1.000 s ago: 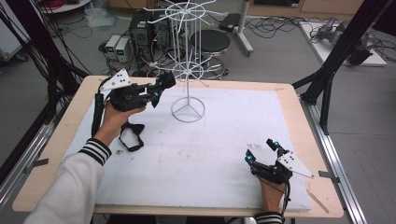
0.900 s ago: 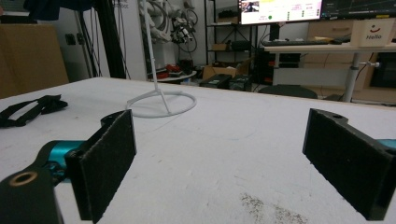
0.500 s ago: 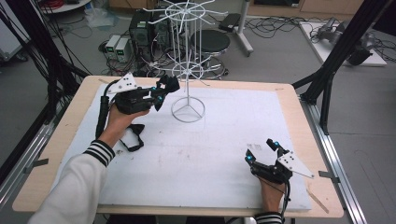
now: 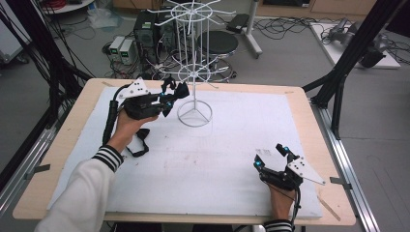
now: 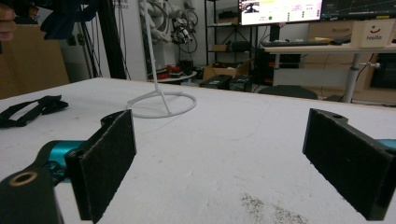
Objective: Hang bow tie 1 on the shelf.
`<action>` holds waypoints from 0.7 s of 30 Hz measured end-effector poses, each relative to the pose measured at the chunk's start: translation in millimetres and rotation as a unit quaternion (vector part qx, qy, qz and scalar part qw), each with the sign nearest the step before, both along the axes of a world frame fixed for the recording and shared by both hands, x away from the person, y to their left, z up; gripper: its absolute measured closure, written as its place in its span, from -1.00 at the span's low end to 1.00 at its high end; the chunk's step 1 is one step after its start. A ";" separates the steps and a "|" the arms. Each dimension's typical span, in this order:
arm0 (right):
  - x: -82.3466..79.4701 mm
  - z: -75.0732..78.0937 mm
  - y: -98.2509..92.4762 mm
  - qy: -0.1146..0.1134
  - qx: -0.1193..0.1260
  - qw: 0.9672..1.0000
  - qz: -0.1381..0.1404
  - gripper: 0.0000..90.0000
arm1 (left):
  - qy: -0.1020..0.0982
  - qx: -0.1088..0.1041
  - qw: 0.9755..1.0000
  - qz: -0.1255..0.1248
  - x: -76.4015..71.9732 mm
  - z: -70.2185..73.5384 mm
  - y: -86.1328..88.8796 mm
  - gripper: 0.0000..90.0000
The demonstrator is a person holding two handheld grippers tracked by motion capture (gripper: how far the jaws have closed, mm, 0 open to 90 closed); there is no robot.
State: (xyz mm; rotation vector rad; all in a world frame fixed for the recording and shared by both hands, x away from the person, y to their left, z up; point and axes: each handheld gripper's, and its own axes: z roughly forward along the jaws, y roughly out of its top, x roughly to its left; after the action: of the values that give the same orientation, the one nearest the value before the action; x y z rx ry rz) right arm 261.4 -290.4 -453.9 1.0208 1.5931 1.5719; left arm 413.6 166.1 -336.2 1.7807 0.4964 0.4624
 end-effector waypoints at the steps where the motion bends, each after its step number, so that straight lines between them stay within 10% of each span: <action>1: 0.0 0.0 -0.1 0.000 0.000 1.000 0.001 -0.80 | 0.002 0.004 1.000 0.002 0.4 -2.5 0.4 0.66; 14: -0.3 0.0 -0.3 0.004 0.006 1.000 0.001 -0.80 | 0.029 0.011 0.999 0.013 6.0 -15.9 0.9 0.58; 21: 0.1 0.0 -0.3 0.003 0.002 1.000 0.000 -0.80 | 0.012 0.004 1.000 0.010 3.2 -15.9 2.8 -0.47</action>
State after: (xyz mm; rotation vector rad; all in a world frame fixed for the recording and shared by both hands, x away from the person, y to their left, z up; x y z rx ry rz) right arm 261.5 -290.6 -453.9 1.0277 1.5938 1.5741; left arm 416.8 168.9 -352.1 1.7921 0.5301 0.4578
